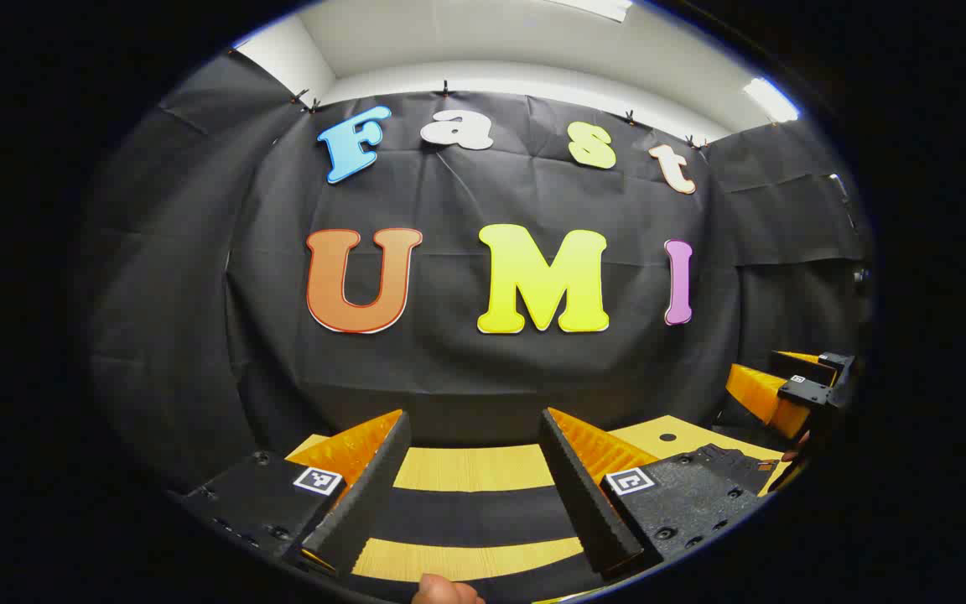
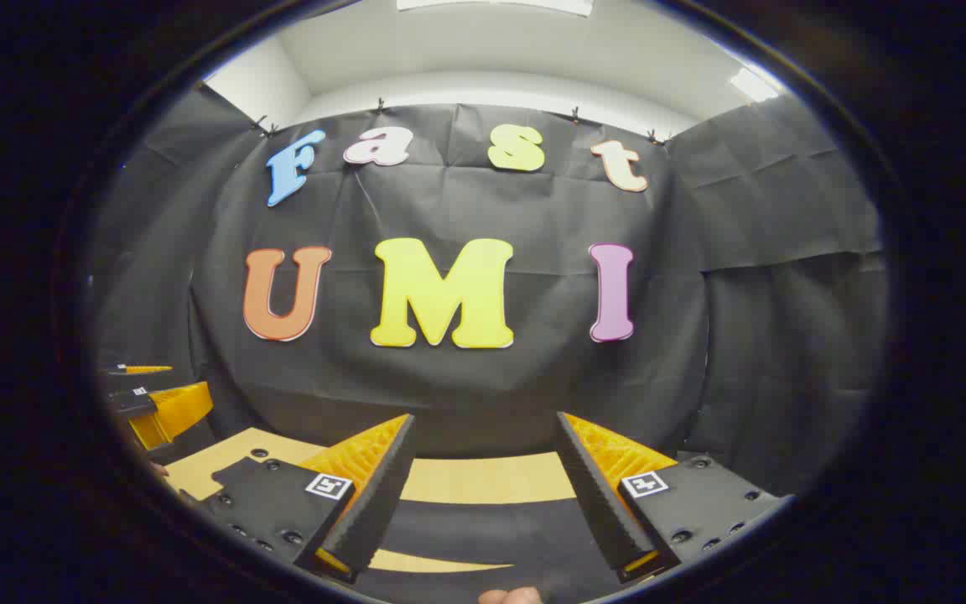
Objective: Grasp the waist and the cuffs of the jeans and fold them to make the two legs overlap; first hold the waist and fold one-third of the jeans toward the cuffs, then hold the cuffs and fold the remaining one-third in the same direction to finish folding.
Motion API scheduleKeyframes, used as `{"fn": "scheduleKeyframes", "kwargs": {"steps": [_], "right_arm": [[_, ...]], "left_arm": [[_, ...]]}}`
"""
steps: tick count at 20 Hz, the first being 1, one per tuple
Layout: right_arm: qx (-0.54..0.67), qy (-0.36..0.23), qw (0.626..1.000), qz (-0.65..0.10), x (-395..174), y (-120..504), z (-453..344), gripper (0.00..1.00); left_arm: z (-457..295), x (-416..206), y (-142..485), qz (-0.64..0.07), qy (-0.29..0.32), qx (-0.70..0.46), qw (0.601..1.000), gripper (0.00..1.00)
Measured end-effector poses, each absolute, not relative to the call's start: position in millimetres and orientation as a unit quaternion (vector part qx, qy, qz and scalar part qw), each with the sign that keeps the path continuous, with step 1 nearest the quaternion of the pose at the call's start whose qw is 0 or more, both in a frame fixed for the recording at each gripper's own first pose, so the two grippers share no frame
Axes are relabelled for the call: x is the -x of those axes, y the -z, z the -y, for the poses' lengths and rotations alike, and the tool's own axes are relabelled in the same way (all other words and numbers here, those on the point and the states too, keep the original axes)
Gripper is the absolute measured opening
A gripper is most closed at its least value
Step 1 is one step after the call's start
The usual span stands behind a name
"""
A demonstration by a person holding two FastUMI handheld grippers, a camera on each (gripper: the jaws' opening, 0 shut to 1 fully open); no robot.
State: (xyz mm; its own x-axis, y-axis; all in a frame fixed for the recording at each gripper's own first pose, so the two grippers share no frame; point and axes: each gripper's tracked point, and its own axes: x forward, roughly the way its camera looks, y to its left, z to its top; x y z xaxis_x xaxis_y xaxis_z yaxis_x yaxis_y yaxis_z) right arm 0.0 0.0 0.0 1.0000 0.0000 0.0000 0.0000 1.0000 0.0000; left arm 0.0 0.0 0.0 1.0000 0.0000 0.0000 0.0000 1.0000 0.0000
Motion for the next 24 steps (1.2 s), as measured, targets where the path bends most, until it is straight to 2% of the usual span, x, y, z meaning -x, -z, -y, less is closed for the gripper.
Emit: {"fn": "scheduleKeyframes", "kwargs": {"steps": [4,7,8,9,12,15,16,17,18,24], "right_arm": [[-0.017,-0.013,1.000,-0.021,-5.4,9.6,-9.8,1.00],[-0.014,-0.029,0.999,-0.020,-8.9,8.0,-10.3,0.97],[-0.013,-0.033,0.999,-0.020,-10.0,6.5,-8.6,0.97],[-0.013,-0.039,0.999,-0.021,-10.6,6.7,-6.7,0.97],[-0.015,-0.064,0.998,-0.018,-12.0,0.6,0.0,1.00],[-0.015,-0.085,0.996,-0.011,-13.9,-6.3,10.6,0.97],[-0.015,-0.090,0.996,-0.007,-14.5,-8.7,11.0,0.97],[-0.013,-0.097,0.995,-0.005,-16.4,-8.6,10.6,0.97],[-0.010,-0.103,0.995,-0.003,-18.7,-9.7,10.0,1.00],[-0.016,-0.117,0.993,0.000,-35.0,-11.0,16.7,0.97]], "left_arm": [[-9.1,10.4,0.9,-0.004,-0.010,0.005,1.000,0.98],[-12.3,13.2,2.4,-0.016,-0.017,-0.009,1.000,0.98],[-13.0,15.2,2.2,-0.020,-0.020,-0.012,1.000,0.89],[-13.2,15.1,-1.1,-0.021,-0.026,-0.014,0.999,0.98],[-7.7,15.0,-5.1,-0.019,-0.044,-0.011,0.999,0.98],[0.4,12.5,-5.6,-0.026,-0.068,-0.003,0.997,0.98],[5.8,13.3,-8.1,-0.025,-0.071,0.006,0.997,0.89],[12.4,14.0,-10.2,-0.024,-0.072,0.010,0.997,0.98],[16.3,14.8,-8.9,-0.029,-0.074,0.008,0.997,0.98],[18.8,8.0,-10.5,-0.035,-0.089,0.002,0.995,0.98]]}}
